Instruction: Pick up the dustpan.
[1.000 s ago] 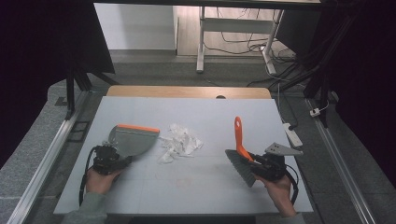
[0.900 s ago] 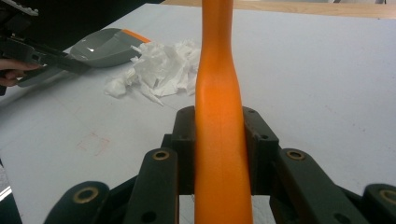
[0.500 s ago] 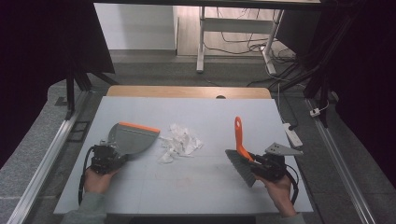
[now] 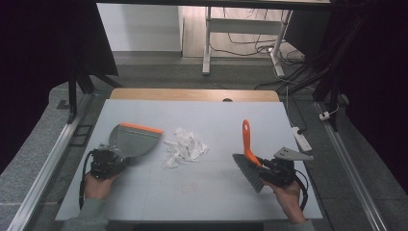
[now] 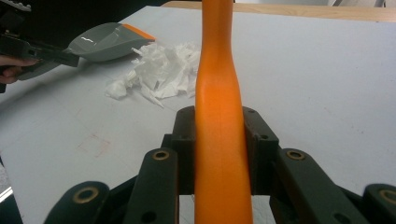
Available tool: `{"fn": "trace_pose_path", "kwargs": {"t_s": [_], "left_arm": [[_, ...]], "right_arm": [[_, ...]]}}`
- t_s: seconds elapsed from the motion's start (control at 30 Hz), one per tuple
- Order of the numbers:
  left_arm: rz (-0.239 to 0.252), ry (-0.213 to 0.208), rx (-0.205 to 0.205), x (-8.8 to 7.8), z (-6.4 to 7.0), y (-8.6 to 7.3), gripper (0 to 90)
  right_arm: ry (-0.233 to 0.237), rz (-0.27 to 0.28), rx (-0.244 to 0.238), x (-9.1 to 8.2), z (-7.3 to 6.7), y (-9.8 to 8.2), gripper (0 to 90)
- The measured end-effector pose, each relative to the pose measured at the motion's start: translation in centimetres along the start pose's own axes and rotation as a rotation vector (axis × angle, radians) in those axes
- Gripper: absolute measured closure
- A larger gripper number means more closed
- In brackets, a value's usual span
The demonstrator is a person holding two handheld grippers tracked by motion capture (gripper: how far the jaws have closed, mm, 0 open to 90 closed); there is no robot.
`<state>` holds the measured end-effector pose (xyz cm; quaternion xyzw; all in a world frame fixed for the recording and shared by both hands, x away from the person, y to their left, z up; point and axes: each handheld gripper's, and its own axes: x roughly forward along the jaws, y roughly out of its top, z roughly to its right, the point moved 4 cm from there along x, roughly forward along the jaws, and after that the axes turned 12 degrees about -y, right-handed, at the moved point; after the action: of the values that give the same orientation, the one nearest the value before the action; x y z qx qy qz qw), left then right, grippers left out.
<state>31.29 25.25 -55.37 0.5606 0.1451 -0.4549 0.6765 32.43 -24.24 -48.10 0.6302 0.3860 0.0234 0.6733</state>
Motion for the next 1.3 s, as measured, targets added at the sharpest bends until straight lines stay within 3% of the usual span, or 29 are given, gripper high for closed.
{"fn": "trace_pose_path", "kwargs": {"t_s": [0.27,0.6,0.87,1.0,1.3], "left_arm": [[0.028,-0.005,0.012,-0.7,-0.2,0.1,61.9],[0.06,-0.06,0.047,-1.4,0.0,0.2,61.9],[0.083,-0.075,0.07,-2.8,-0.3,0.3,62.0],[0.11,-0.117,0.101,-3.6,-0.3,0.2,62.0],[0.112,-0.146,0.162,-4.8,0.2,0.3,61.9]], "right_arm": [[-0.003,-0.001,0.001,0.0,0.0,0.0,70.2],[0.002,0.001,0.007,0.1,0.0,0.1,70.2],[-0.002,0.008,0.021,0.1,0.2,0.2,70.2],[-0.001,0.013,0.025,0.0,0.2,0.2,70.2],[0.004,0.02,0.015,-0.2,-0.3,0.3,70.2]]}}
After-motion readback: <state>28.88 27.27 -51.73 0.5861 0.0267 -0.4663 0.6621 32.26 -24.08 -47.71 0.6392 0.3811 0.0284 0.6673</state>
